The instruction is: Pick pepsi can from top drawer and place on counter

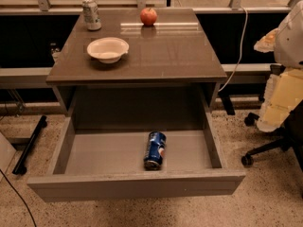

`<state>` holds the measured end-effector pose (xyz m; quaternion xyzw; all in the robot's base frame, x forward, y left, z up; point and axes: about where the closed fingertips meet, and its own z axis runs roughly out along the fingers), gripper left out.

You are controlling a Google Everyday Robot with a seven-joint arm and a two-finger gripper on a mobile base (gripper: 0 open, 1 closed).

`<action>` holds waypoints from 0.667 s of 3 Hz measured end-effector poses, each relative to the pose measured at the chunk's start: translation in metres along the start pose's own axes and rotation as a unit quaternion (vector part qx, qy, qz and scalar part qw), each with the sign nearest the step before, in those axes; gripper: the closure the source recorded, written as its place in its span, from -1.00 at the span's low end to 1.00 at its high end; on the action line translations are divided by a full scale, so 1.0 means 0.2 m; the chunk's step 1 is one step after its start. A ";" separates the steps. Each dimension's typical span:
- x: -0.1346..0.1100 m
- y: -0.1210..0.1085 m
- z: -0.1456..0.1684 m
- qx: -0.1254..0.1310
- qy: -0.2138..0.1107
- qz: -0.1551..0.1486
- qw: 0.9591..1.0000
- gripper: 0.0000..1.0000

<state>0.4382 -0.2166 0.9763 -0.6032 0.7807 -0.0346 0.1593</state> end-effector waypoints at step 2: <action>-0.06 0.02 0.07 -0.005 -0.019 0.025 0.999 -1.00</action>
Offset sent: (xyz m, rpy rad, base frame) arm 0.0110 0.0383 -0.0334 0.1398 0.0379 -0.0920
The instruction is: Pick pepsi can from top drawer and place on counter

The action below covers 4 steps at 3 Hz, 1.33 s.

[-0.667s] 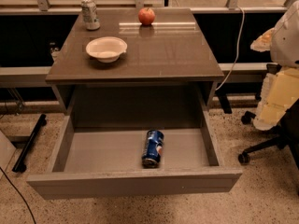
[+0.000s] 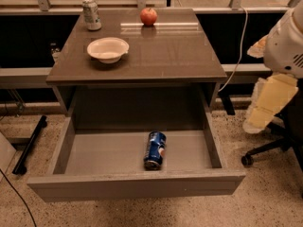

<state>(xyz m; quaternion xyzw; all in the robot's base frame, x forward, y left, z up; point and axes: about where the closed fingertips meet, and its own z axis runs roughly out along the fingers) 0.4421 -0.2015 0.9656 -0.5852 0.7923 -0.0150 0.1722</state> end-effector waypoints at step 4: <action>-0.11 -0.09 0.46 -0.036 -0.032 0.173 0.984 -1.00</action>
Offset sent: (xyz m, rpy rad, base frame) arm 0.0415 0.0287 -0.0641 0.2042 0.0836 -0.2773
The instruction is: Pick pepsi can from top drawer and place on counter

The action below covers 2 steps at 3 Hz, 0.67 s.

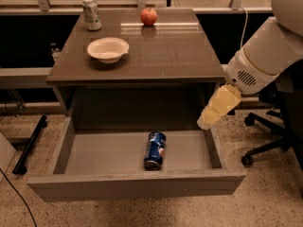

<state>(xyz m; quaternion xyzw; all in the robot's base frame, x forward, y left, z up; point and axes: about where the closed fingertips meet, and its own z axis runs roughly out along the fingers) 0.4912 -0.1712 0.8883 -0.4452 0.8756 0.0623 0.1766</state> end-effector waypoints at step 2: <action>-0.01 0.01 0.10 -0.018 0.001 0.015 1.000 -1.00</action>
Offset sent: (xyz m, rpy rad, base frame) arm 0.0049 0.0070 -0.0171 0.0232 0.0345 -0.0130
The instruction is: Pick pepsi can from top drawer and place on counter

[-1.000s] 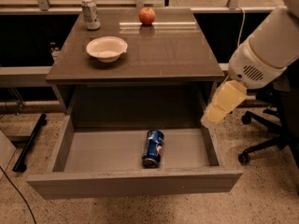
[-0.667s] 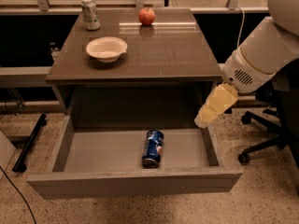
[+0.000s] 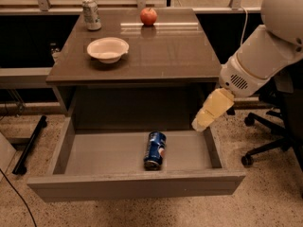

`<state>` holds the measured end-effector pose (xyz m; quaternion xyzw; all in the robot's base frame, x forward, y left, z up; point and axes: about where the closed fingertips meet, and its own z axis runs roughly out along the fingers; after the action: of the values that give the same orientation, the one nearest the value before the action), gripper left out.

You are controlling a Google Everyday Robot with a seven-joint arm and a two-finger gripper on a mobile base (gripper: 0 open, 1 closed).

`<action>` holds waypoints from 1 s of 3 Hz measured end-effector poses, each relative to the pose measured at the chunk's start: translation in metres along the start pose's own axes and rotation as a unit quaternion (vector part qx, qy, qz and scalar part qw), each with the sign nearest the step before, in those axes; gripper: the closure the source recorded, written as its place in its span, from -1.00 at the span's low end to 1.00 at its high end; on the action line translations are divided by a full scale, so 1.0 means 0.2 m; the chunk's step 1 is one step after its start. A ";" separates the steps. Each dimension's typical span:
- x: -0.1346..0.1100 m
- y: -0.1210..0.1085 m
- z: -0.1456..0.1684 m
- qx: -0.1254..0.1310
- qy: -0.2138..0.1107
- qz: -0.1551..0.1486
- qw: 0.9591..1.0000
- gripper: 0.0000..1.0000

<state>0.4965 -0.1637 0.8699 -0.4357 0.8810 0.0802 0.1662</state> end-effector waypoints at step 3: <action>-0.11 0.01 0.41 -0.037 0.033 0.061 0.997 -1.00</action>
Offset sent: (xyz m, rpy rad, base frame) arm 0.0352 0.0405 -0.0690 0.0150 0.1366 -0.1079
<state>0.5256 -0.1229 0.8024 -0.3889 0.9075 0.1081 0.1160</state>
